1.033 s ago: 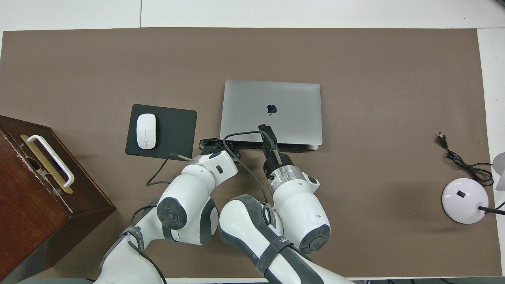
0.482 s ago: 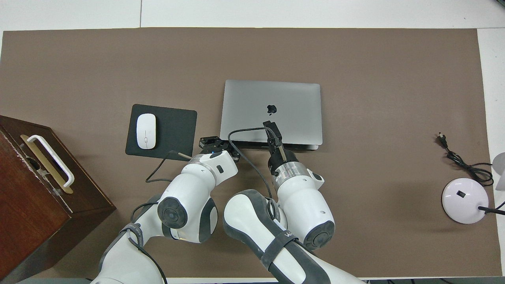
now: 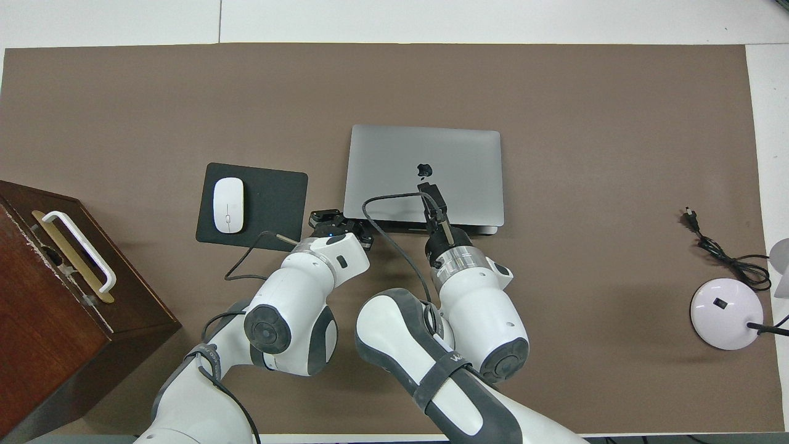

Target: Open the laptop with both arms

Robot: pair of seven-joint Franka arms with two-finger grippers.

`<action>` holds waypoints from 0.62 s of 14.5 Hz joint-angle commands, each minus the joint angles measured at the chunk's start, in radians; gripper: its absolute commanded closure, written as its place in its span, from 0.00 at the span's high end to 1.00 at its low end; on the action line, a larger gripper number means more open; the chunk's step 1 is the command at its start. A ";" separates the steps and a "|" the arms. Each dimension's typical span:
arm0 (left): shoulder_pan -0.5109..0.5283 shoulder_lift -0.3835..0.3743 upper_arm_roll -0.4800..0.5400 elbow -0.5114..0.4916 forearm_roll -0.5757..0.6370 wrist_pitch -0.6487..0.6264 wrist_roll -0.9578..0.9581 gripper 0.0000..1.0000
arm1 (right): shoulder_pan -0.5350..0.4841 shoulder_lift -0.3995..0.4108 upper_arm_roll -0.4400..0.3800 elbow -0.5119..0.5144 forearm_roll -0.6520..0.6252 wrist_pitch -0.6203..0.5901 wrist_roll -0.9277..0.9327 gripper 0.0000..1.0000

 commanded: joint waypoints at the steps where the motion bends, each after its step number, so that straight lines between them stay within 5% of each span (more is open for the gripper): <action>1: 0.020 0.046 -0.004 0.018 0.028 0.028 0.008 0.00 | -0.028 0.022 0.007 0.037 -0.024 0.005 -0.025 1.00; 9: 0.020 0.059 -0.005 0.018 0.049 0.056 0.008 0.00 | -0.072 0.048 0.004 0.109 -0.068 -0.030 -0.027 1.00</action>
